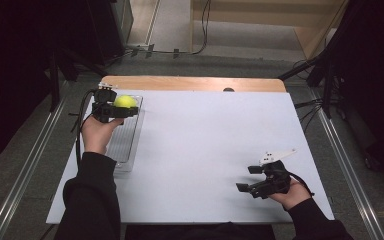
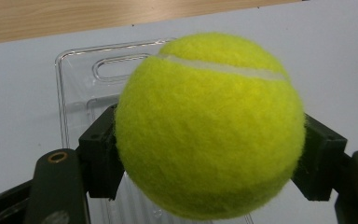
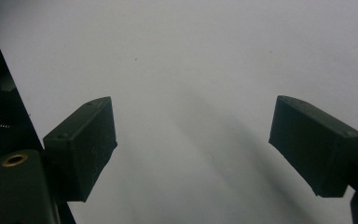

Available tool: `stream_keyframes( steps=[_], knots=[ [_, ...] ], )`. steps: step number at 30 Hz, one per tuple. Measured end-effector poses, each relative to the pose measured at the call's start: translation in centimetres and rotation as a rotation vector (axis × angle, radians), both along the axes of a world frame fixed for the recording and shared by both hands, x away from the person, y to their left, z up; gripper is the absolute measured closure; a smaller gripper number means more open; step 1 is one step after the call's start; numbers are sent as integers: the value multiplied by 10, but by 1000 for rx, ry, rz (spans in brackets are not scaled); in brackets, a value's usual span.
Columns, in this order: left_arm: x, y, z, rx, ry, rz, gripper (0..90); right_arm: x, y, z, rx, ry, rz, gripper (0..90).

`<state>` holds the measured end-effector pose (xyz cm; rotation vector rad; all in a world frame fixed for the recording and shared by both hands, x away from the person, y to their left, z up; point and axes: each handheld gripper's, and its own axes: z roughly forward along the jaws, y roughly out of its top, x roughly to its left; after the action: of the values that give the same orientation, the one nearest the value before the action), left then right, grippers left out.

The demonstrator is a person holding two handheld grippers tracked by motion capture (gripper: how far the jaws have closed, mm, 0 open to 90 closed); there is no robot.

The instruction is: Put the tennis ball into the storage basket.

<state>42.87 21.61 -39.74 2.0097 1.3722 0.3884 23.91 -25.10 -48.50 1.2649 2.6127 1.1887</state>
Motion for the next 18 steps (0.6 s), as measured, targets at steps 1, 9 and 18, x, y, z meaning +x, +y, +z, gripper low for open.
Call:
stream_keyframes(
  steps=[1,9,18],
  knots=[
    [0,0,0,-3,2,-1,263,0,0,0,0,0,0,127],
    [1,4,-4,-9,6,12,263,0,0,0,-1,0,0,127],
    [3,7,-11,-4,33,19,263,0,0,0,-1,0,1,126]
  ],
)
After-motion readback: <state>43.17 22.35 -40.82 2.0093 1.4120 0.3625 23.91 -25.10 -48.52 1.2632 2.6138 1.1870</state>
